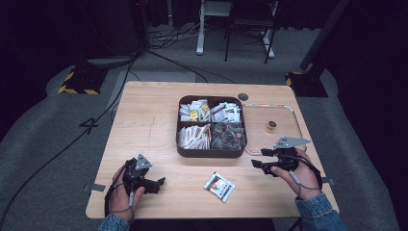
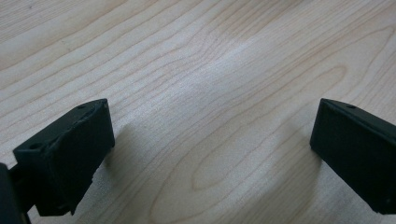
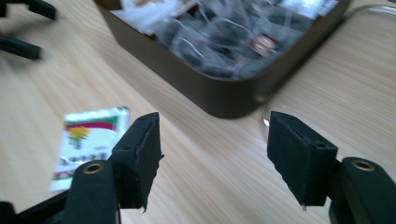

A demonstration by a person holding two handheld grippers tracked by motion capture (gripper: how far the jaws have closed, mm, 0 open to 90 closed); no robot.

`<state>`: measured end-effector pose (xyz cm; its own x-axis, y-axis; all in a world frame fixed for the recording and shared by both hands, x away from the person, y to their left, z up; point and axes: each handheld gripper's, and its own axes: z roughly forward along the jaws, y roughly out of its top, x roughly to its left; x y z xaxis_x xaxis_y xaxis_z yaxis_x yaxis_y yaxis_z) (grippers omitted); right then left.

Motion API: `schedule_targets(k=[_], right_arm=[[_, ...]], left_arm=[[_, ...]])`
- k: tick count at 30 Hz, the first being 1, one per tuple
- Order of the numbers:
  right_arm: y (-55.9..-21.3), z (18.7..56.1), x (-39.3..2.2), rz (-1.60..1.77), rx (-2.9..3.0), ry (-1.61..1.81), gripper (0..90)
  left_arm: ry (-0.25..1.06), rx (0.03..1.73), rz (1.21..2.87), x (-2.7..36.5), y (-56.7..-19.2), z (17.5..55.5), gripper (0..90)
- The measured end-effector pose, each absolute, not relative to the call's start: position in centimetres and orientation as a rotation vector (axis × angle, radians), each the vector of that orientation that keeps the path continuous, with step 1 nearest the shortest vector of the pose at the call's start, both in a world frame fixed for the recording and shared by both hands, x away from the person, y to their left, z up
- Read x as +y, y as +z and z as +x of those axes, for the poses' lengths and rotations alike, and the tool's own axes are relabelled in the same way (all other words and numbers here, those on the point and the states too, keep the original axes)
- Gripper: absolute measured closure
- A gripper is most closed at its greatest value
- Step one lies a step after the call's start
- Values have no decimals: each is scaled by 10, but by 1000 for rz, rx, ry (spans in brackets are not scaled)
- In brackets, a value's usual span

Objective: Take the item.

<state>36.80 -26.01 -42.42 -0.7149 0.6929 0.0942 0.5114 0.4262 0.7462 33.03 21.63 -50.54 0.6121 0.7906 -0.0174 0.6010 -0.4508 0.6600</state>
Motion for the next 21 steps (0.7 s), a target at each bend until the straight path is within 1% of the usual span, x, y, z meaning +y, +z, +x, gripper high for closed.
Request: schedule_targets(k=[5, 12, 21], right_arm=[[-440, 373, -276, 1108, 2427, 1112, 338], [-458, 370, -289, 1164, 2382, 1104, 338], [-483, 368, -304, 1155, 2367, 1074, 315]], left_arm=[[389, 1090, 2204, 216, -505, 330, 2], [389, 1090, 2204, 216, -505, 330, 2], [389, 1090, 2204, 216, -505, 330, 2]])
